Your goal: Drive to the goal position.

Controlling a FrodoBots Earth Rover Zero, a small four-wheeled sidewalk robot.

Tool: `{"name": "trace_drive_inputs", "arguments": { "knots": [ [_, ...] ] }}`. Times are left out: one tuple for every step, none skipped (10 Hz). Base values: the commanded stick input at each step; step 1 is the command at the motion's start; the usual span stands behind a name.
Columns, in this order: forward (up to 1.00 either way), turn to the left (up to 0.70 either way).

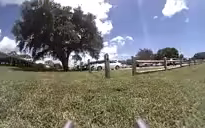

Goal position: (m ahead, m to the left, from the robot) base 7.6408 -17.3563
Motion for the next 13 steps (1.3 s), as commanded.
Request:
{"name": "trace_drive_inputs", "arguments": {
  "knots": [
    [0.0,-0.85],
    [0.0,-0.85],
    [0.0,-0.85],
    [0.0,-0.85],
    [0.0,-0.85],
    [0.0,-0.85],
    [0.0,-0.85],
    [0.0,-0.85],
    [0.0,-0.85],
    [0.0,-0.52],
    [0.0,-0.5],
    [0.0,-0.5],
    [0.0,-0.5]
  ]
}}
